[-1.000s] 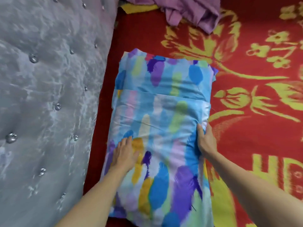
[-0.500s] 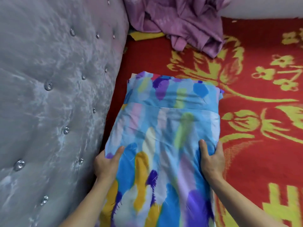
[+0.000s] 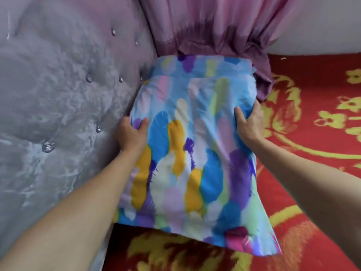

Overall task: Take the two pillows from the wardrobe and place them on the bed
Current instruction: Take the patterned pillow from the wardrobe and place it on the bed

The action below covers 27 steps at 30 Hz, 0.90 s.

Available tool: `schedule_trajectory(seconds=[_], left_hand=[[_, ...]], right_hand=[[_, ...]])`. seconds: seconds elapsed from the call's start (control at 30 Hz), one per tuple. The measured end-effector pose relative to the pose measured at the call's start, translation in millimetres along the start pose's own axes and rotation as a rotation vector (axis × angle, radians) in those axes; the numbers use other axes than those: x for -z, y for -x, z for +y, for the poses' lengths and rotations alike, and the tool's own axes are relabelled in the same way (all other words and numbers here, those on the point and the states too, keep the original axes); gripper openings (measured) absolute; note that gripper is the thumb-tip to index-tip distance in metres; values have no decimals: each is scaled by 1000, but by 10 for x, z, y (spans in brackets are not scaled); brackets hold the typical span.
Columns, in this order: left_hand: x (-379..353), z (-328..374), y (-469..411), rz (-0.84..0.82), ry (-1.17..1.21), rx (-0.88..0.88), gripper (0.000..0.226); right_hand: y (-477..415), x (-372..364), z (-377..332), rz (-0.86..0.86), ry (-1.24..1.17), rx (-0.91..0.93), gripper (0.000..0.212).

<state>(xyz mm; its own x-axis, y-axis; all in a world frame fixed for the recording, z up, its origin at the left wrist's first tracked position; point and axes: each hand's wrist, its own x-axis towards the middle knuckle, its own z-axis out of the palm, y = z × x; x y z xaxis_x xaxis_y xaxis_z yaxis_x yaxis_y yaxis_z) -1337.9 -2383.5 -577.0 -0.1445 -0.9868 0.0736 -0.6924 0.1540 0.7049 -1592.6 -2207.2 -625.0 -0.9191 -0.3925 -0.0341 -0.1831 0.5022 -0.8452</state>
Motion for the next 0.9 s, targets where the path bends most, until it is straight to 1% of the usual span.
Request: schedule_trajectory(seconds=[0.1, 0.17, 0.23, 0.27, 0.33, 0.4, 0.47, 0.57, 0.6, 0.67, 0.77, 0.8, 0.9], left_hand=[[-253, -79, -300, -91, 40, -50, 45], [-397, -262, -299, -211, -30, -95, 57], [-533, -534, -87, -327, -227, -175, 70], [-580, -690, 83, -371, -347, -222, 70], [-621, -1007, 462, -393, -533, -284, 64], [-554, -1262, 777, -371, -590, -241, 62], [-406, -1437, 985, -408, -628, -186, 66], [-71, -1565, 1197, -599, -752, -133, 77], [51, -1566, 1267, -669, -793, -120, 77], [296, -1522, 1454, -781, -852, -74, 67], [686, -1434, 1858, -838, -818, -1, 48], [826, -1412, 2019, -839, -802, 10, 45], [1264, -1380, 2497, -813, -754, 31, 36]], right_hand=[[-280, -212, 95, -77, 83, 43, 75], [-286, -342, 249, -174, 216, 100, 79], [-101, -484, 456, -299, 422, 198, 76], [65, -554, 568, -348, 515, 250, 72], [449, -643, 775, -374, 637, 326, 61], [744, -640, 919, -357, 676, 321, 57], [907, -541, 1003, -374, 706, 299, 58], [1140, -340, 1022, -436, 767, 277, 60], [1236, -276, 1001, -460, 779, 265, 62], [1442, -140, 939, -538, 804, 231, 66], [1755, 107, 806, -709, 888, 182, 73], [1887, 193, 756, -744, 904, 185, 70], [2369, 422, 611, -786, 875, 193, 49]])
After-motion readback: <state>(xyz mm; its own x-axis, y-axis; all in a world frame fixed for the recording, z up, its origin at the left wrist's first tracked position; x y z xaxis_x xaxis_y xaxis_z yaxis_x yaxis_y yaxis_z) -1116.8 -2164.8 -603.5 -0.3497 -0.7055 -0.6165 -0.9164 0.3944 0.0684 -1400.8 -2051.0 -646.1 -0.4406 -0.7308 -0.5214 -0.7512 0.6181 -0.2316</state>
